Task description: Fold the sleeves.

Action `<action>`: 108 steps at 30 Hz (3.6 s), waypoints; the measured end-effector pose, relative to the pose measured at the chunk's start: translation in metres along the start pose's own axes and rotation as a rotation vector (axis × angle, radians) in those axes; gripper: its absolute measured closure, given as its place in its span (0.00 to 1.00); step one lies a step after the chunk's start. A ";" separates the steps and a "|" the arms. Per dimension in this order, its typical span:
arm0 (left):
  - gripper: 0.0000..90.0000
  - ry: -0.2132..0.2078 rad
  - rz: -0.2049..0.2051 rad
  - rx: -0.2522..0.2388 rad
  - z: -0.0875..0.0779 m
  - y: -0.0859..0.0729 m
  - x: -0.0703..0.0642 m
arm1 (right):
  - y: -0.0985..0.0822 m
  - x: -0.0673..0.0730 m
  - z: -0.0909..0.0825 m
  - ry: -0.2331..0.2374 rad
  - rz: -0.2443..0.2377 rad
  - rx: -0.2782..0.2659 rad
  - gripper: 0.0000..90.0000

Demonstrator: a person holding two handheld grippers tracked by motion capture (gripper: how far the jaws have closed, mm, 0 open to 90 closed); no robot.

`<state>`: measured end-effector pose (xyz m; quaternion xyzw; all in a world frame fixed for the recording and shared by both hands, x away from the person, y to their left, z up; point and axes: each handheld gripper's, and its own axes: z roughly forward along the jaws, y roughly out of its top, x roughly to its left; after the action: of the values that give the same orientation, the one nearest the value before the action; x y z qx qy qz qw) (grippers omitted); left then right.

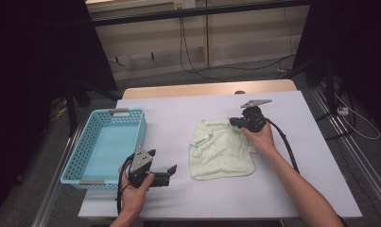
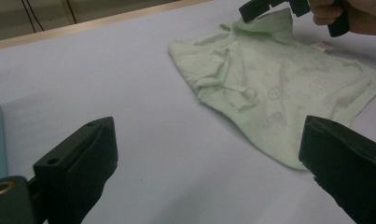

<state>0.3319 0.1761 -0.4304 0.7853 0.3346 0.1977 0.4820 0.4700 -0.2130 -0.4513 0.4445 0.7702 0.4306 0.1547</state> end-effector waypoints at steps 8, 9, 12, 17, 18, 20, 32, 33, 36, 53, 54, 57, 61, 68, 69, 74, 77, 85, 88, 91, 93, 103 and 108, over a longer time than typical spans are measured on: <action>0.05 -0.006 0.006 0.003 0.001 0.000 -0.001 | -0.004 0.008 0.009 0.012 -0.018 0.031 0.99; 0.05 -0.006 0.004 0.005 0.001 0.000 -0.001 | -0.004 0.008 0.010 0.012 -0.022 0.035 0.99; 0.05 -0.005 0.007 0.005 0.001 0.000 0.000 | -0.005 0.009 0.012 0.020 -0.024 0.042 0.98; 0.05 -0.009 0.005 0.004 0.001 0.000 -0.001 | -0.005 0.012 0.012 0.040 -0.024 0.049 0.97; 0.05 -0.009 0.008 0.004 0.001 0.000 -0.001 | -0.005 0.013 0.012 0.044 -0.024 0.048 0.97; 0.05 -0.011 0.000 0.004 0.001 0.000 -0.001 | -0.005 0.014 0.013 0.058 -0.022 0.052 0.97; 0.05 -0.012 0.011 0.006 0.001 0.000 -0.002 | -0.001 0.010 0.003 0.116 0.002 0.024 0.84; 0.05 -0.012 0.011 0.004 0.001 0.000 -0.002 | 0.000 0.010 0.001 0.117 0.005 0.021 0.83; 0.05 -0.013 0.007 0.004 0.001 0.000 -0.002 | 0.003 0.008 -0.008 0.118 0.012 0.001 0.81; 0.05 -0.007 0.017 0.010 0.003 0.000 -0.003 | -0.024 0.002 -0.050 0.095 -0.022 0.050 0.90; 0.05 -0.007 0.017 0.010 0.002 0.000 -0.002 | -0.025 0.003 -0.048 0.100 -0.030 0.060 0.91; 0.05 -0.010 0.017 0.006 0.001 0.000 -0.002 | -0.028 0.008 -0.043 0.100 -0.053 0.098 0.90; 0.05 -0.012 0.017 0.004 0.001 0.000 -0.003 | -0.032 0.012 -0.039 0.078 -0.088 0.140 0.90; 0.05 -0.006 0.005 0.003 0.005 0.000 -0.002 | -0.038 0.014 -0.037 0.068 -0.105 0.158 0.94; 0.05 -0.004 0.001 0.001 0.006 0.000 -0.001 | -0.038 0.014 -0.038 0.069 -0.105 0.161 0.98; 0.05 0.000 -0.002 0.015 0.013 0.002 0.001 | -0.037 0.018 -0.040 0.054 -0.133 0.178 1.00; 0.05 -0.012 -0.010 0.022 0.018 0.003 0.002 | -0.037 0.018 -0.041 0.052 -0.133 0.183 1.00; 0.06 -0.035 -0.006 0.005 0.034 0.017 -0.001 | -0.035 0.016 -0.043 0.053 -0.060 0.145 0.93; 0.06 -0.042 0.010 -0.012 0.040 0.026 -0.004 | -0.034 0.016 -0.049 0.062 -0.028 0.079 0.82; 0.06 -0.046 0.002 -0.019 0.048 0.031 -0.004 | -0.031 0.016 -0.054 0.068 -0.018 0.030 0.75; 0.06 -0.037 -0.002 -0.015 0.054 0.033 -0.002 | -0.030 0.016 -0.056 0.079 -0.012 0.008 0.68; 0.05 -0.020 -0.009 0.000 0.072 0.043 0.010 | -0.031 0.011 -0.062 0.036 -0.012 -0.022 0.37; 0.05 -0.011 -0.012 -0.001 0.085 0.050 0.013 | -0.029 0.009 -0.064 0.027 -0.011 -0.039 0.33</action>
<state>0.4114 0.1163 -0.4250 0.7842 0.3364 0.1906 0.4853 0.4094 -0.2455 -0.4359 0.4313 0.7660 0.4506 0.1552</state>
